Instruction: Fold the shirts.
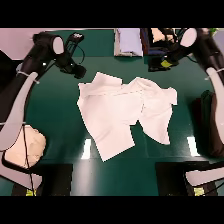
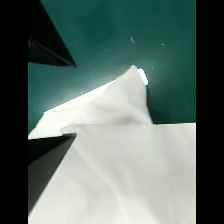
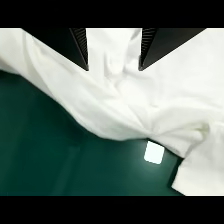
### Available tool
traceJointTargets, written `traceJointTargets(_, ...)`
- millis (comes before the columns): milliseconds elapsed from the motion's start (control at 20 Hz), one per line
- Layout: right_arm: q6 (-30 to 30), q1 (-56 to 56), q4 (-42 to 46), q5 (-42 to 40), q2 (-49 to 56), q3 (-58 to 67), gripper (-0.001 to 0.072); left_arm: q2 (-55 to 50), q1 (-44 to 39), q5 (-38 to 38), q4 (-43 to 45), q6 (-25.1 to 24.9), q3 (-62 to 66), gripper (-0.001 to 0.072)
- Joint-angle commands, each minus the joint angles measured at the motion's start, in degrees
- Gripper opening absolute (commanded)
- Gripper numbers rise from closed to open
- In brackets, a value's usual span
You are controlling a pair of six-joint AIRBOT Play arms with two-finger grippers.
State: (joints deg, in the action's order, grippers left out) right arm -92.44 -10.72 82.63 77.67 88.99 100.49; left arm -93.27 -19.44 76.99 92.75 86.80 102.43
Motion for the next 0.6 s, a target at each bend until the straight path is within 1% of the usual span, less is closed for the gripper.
traceJointTargets(0, 1.05, 1.70, 2.16, 5.25, -9.77, -8.83, 0.0374, 7.39, 0.02, 4.66, -0.83, 3.43, -9.27, 0.0494)
traceJointTargets(100, 1.01, 3.52, 3.10, 6.21, -17.16, -19.15, 0.0375, 13.11, 0.02, 2.82, -3.45, 4.11, -20.17, 0.0494)
traceJointTargets(250, 0.92, 7.13, 2.91, 6.34, -26.14, -35.32, 0.0392, 22.18, 0.02, -2.23, -8.20, 7.17, -36.30, 0.0494)
traceJointTargets(300, 0.87, 8.48, 2.86, 6.34, -28.50, -40.52, 0.0455, 24.74, 0.02, -3.80, -9.97, 8.17, -40.81, 0.0494)
traceJointTargets(350, 0.76, 9.84, 2.47, 6.27, -30.62, -45.48, 0.0533, 26.71, 0.02, -5.05, -12.02, 8.83, -44.33, 0.0494)
traceJointTargets(500, 0.33, 12.41, 2.36, 4.81, -34.77, -57.05, 0.0530, 29.18, -0.11, -7.63, -16.94, 8.76, -50.93, 0.0494)
traceJointTargets(550, 0.33, 12.35, 2.34, 3.89, -35.52, -59.80, 0.0514, 29.20, -0.11, -8.13, -17.75, 8.76, -51.89, 0.0494)
